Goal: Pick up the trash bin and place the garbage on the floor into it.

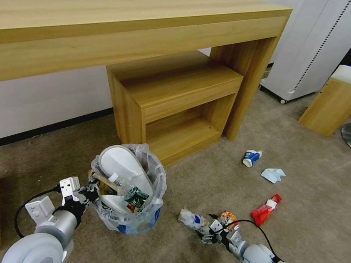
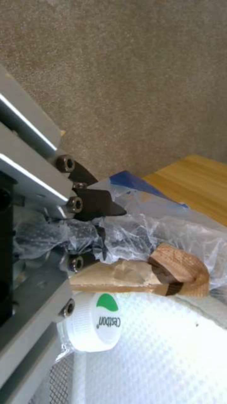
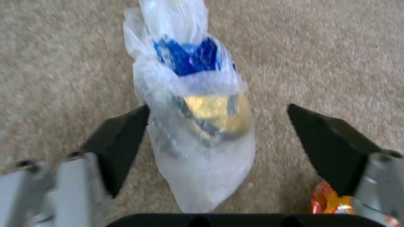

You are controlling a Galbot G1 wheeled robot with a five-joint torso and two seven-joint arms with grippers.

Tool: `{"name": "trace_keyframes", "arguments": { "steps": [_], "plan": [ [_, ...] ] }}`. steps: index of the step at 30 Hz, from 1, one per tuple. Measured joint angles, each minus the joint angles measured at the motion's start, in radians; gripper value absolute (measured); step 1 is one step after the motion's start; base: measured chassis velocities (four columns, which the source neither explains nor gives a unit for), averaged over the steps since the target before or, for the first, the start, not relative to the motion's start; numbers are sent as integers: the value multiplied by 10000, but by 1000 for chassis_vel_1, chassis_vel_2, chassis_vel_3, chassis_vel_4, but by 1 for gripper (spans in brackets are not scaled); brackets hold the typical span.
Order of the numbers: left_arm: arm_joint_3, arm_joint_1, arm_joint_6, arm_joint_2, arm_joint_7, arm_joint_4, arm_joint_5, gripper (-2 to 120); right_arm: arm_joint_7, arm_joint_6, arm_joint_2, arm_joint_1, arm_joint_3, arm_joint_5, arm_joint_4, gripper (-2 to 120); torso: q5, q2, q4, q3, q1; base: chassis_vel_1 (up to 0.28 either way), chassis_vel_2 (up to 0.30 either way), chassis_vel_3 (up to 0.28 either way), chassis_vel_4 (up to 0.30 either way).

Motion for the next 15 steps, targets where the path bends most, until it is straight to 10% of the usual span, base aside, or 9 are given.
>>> {"name": "trace_keyframes", "arguments": {
  "steps": [15],
  "plan": [
    [14,88,-25,-29,-7,-147,-7,1,-24,371,404,166,-167,-240,-842,36,1,0,0,0,-1,0,0,0,0]
  ]
}}
